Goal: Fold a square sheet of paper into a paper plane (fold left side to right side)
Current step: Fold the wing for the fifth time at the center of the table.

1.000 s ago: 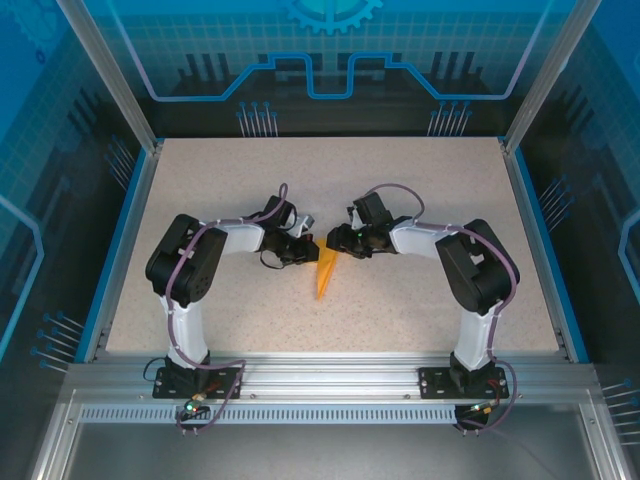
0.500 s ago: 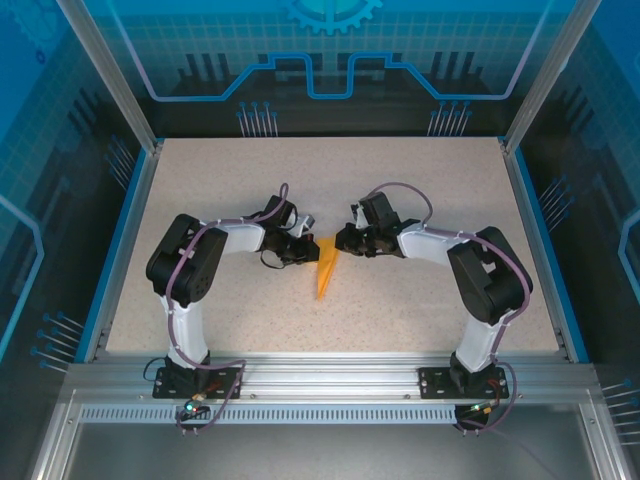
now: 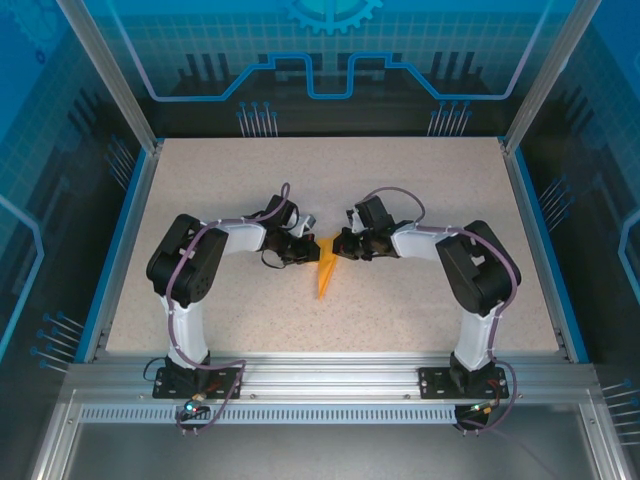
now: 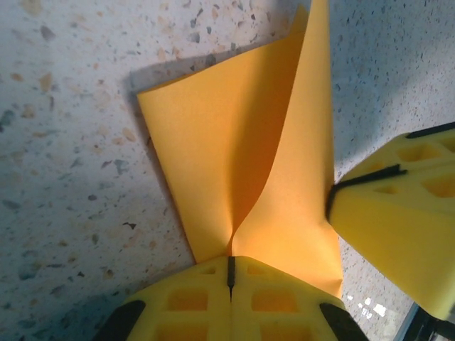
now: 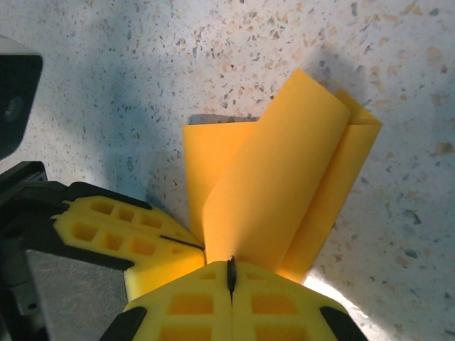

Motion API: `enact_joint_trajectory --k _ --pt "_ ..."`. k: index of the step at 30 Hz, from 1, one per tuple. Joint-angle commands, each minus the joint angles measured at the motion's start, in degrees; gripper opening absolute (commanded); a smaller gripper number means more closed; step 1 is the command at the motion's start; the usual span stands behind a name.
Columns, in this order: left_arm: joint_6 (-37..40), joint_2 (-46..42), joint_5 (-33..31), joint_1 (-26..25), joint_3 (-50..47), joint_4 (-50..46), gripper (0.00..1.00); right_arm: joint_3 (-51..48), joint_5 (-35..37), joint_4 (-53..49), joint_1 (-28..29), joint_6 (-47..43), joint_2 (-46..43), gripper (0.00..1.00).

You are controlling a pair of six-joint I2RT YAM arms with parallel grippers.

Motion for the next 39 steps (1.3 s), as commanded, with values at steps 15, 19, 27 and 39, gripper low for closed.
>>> enact_joint_trajectory --k 15,19,27,39 --pt "2.3 4.3 -9.5 -1.4 -1.2 -6.7 0.00 1.8 0.1 -1.2 1.7 -2.6 -3.8 0.00" --pt "2.3 4.2 -9.6 -1.5 -1.2 -6.9 0.00 2.8 0.1 -1.7 2.3 -2.0 -1.5 0.00" --pt "2.4 4.2 -9.9 -1.5 -1.2 -7.1 0.00 3.8 0.3 -3.5 2.3 -1.9 1.3 0.00" --pt "2.8 4.2 -10.4 -1.6 -0.9 -7.7 0.00 4.5 3.4 -7.8 2.1 -4.1 2.4 0.00"
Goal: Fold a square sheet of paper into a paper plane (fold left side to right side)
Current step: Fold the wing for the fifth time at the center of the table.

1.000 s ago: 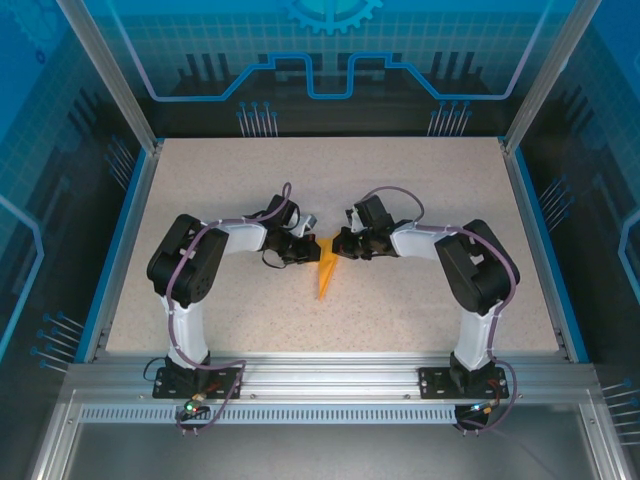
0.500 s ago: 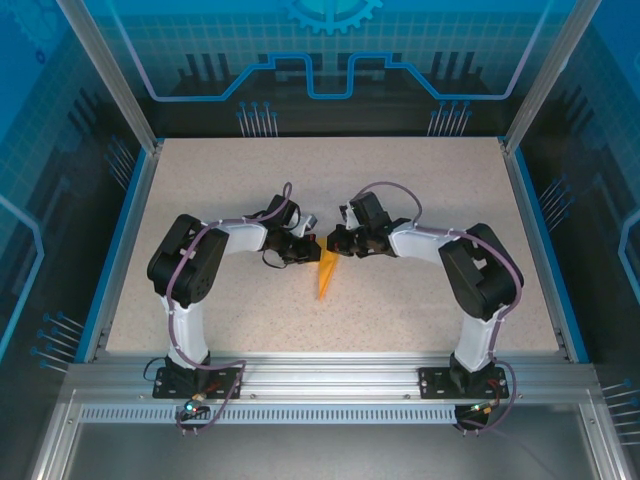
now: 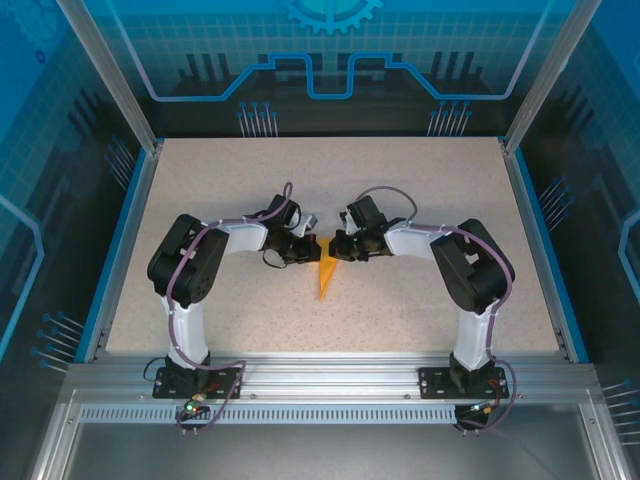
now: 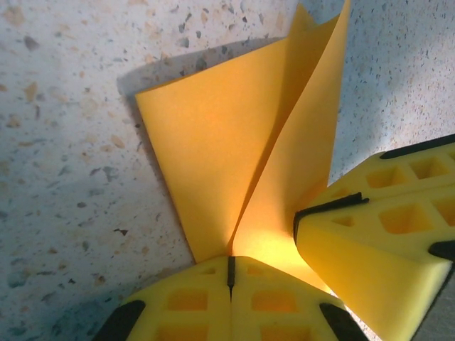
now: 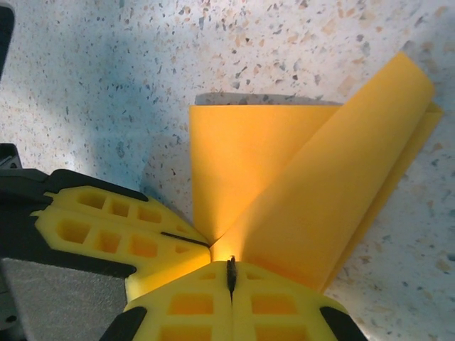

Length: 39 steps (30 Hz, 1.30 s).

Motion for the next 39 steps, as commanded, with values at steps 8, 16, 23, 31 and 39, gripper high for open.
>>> enact_joint_trajectory --k 8,16,23,31,39 --pt "2.0 4.3 -9.0 -0.9 -1.6 -6.7 0.00 0.8 1.1 -2.3 0.0 -1.2 2.8 0.00" --pt "1.9 4.0 -8.6 -0.9 -1.7 -6.6 0.00 0.2 1.4 -3.4 -0.1 -0.8 4.1 0.00" --pt "1.3 -1.9 -7.4 -0.9 -1.5 -8.0 0.00 -1.4 2.4 -5.9 -0.1 -0.4 4.3 0.00" --pt "0.8 -11.8 -8.6 -0.9 -1.3 -12.7 0.22 -3.7 2.0 -4.1 -0.1 0.6 4.9 0.00" --pt "-6.9 -18.8 2.8 -1.8 -7.3 -8.6 0.15 -4.0 2.1 -3.9 0.0 0.2 4.3 0.00"
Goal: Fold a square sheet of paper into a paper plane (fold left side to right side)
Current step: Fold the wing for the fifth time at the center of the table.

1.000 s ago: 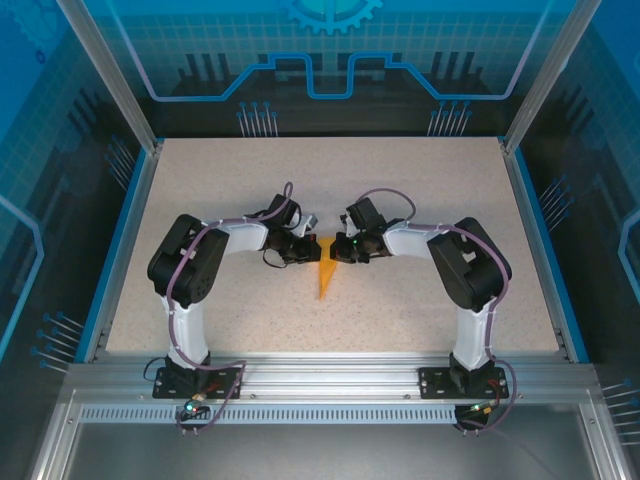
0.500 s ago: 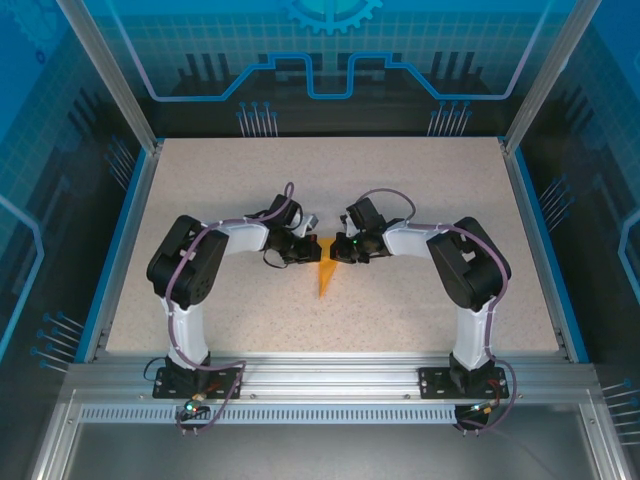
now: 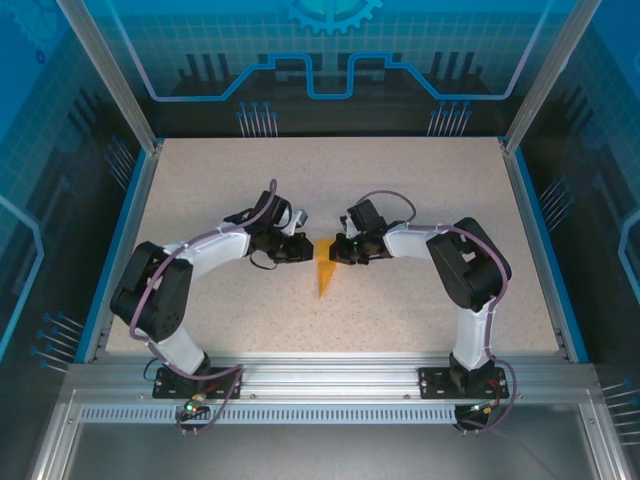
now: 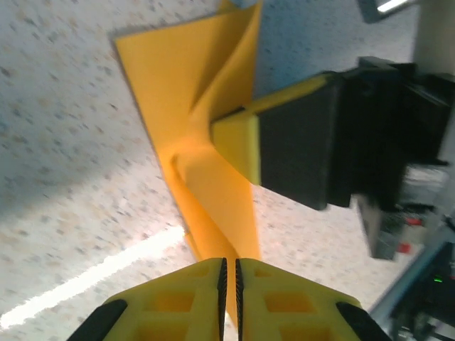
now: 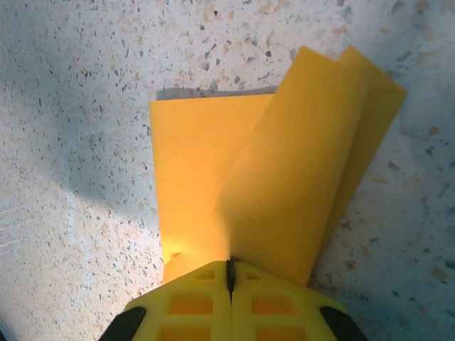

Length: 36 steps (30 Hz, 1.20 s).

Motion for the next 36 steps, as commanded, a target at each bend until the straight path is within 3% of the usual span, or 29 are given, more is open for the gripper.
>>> enact_joint_trajectory --k 1,13,36 --pt "-5.8 -1.0 8.6 -1.2 -2.9 2.4 0.15 -2.7 2.7 -5.6 0.1 0.0 2.6 0.00" --pt "-9.1 4.4 12.2 -5.2 -1.0 6.4 0.18 -2.3 2.6 -6.0 0.6 -0.3 2.7 0.00" --pt "-9.9 9.5 5.6 -7.3 -5.9 6.6 0.21 -1.0 2.7 -7.2 0.8 -1.0 3.1 0.00"
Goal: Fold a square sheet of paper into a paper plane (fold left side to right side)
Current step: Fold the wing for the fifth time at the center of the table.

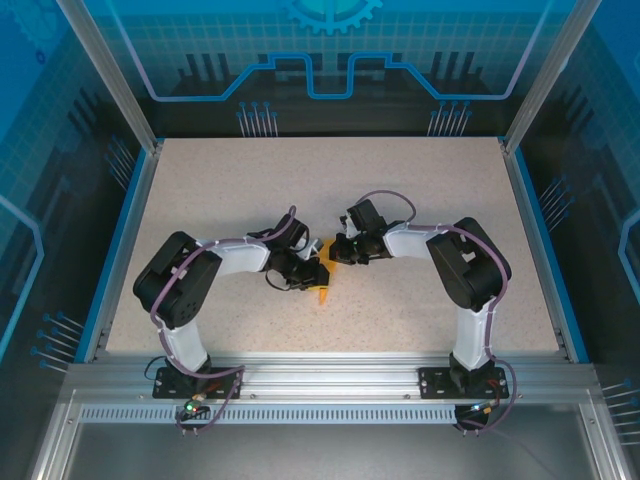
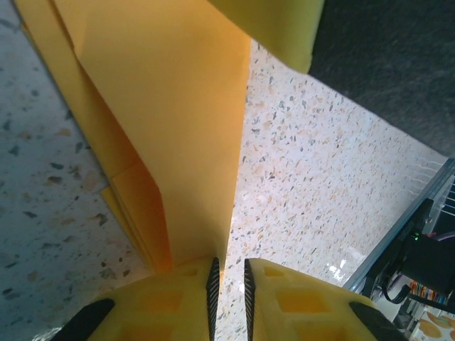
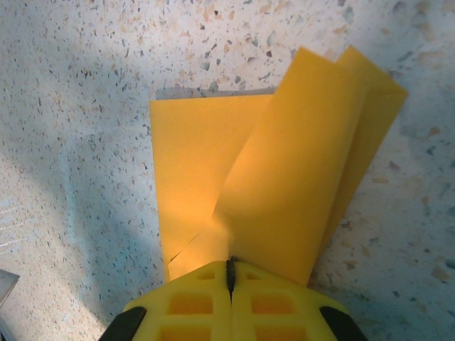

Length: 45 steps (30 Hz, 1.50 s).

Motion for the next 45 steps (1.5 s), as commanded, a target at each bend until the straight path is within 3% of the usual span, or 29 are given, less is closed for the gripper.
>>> enact_joint_trajectory --k 1,13,20,27,45 --pt "-1.1 1.3 -1.1 -0.7 -1.4 -0.9 0.21 -1.1 2.7 -7.1 0.7 -1.1 3.1 0.00" --pt "-0.9 2.4 -6.6 -3.3 -1.4 -5.4 0.21 -0.5 2.4 -6.4 0.7 -1.5 2.6 0.00" --pt "-0.2 3.3 -13.3 -5.2 -0.2 -11.7 0.13 -2.7 -0.1 -0.6 -1.2 -1.2 0.7 0.00" --pt "-0.7 3.9 -14.4 -5.2 -0.1 -13.2 0.09 -4.3 -3.3 5.2 -3.3 -1.1 0.9 0.00" --pt "-0.3 5.7 -15.2 -5.4 0.9 -15.6 0.08 -0.1 -4.9 5.1 -6.7 -4.3 3.7 0.00"
